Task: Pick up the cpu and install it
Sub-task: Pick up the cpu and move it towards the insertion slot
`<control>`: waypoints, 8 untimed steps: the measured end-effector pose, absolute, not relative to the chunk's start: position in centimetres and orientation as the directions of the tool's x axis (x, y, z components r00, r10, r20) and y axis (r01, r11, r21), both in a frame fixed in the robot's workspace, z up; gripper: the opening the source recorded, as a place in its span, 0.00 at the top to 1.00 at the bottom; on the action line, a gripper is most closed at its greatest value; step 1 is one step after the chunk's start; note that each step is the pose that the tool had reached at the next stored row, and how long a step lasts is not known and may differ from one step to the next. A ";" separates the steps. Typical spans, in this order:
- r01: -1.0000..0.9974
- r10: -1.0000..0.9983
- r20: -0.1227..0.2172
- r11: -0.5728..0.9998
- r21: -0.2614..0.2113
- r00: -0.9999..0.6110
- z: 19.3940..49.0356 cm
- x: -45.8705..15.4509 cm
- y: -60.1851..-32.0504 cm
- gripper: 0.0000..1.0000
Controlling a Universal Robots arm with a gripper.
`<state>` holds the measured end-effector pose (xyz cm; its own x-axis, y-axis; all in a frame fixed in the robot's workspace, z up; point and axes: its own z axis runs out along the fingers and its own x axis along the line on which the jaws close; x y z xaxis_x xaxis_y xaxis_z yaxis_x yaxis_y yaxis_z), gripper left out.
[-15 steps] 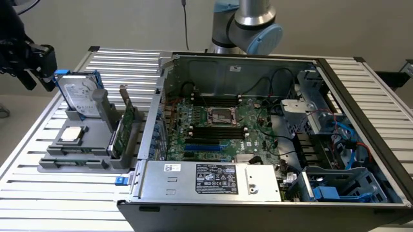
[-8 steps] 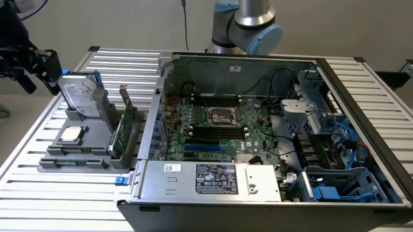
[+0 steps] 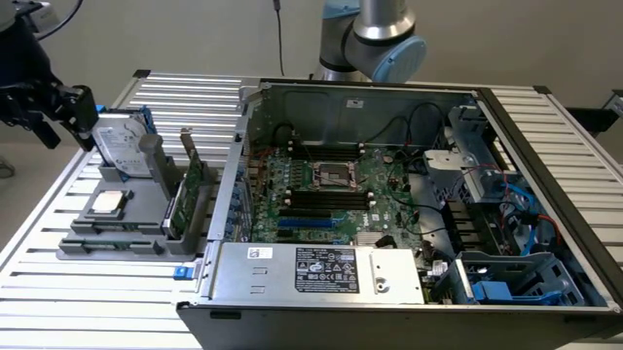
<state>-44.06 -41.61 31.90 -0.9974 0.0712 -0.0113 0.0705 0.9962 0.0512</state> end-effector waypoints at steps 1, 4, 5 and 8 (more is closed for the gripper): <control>0.070 0.071 -0.011 0.996 0.051 -0.997 31.7 -44.1 -41.6 0.40; 0.070 0.071 -0.011 0.996 0.051 -0.997 31.2 -44.1 -41.6 0.40; 0.070 0.071 -0.011 0.996 0.051 -0.997 31.0 -44.1 -41.6 0.40; 0.069 0.069 -0.011 0.996 0.051 -0.998 30.5 -44.1 -41.6 0.40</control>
<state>-44.06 -41.61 30.45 -0.9975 0.0693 -0.0113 0.0686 0.9963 0.0513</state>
